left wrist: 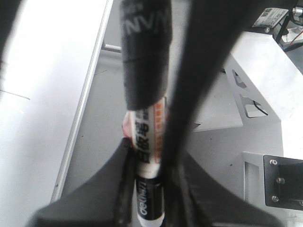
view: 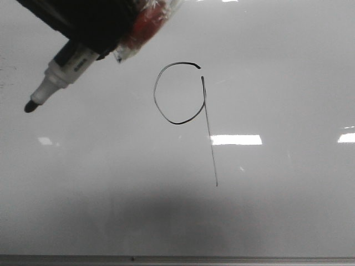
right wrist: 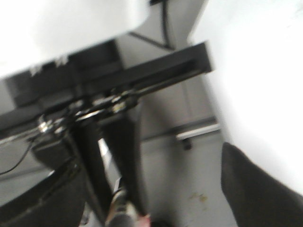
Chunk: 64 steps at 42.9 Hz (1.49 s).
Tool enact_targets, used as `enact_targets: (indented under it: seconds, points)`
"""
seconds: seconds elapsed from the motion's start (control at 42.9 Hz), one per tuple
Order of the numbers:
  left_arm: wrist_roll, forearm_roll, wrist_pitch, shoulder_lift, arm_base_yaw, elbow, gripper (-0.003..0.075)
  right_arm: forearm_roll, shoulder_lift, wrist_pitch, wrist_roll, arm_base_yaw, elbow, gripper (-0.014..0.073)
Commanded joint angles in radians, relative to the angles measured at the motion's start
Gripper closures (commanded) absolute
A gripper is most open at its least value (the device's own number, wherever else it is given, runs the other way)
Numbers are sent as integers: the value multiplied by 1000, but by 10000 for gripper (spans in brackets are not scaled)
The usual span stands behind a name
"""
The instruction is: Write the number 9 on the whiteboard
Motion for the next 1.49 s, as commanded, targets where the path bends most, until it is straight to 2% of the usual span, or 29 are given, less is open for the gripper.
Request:
enact_targets:
  seconds: [0.0,0.303,0.536,0.7,0.77,0.863,0.98,1.073,1.236,1.469]
  points:
    - [-3,-50,-27,-25,0,-32,739,75,-63,-88,-7,-1,-33,-21]
    - [-3,-50,-27,-25,0,-32,739,41,-273,-348,-4,-14,24,-18]
    - [-3,-50,-27,-25,0,-32,739,40,-566,-683,6,-96,277,-17]
    - [-3,-50,-27,-25,0,-32,739,41,-828,-829,6,-126,495,2]
    - [-3,-50,-27,-25,0,-32,739,41,-954,-857,6,-128,585,81]
    - [-3,-50,-27,-25,0,-32,739,41,-1095,-863,6,-128,672,229]
    - [-3,-50,-27,-25,0,-32,739,41,-1219,-861,6,-128,752,435]
    - [-3,-50,-27,-25,0,-32,739,41,-1286,-861,6,-128,791,557]
    - [-3,-50,-29,-25,0,-32,739,41,-1312,-857,6,-128,803,658]
    - [-3,-52,-29,-25,0,-32,739,41,-1312,-854,6,-128,803,663]
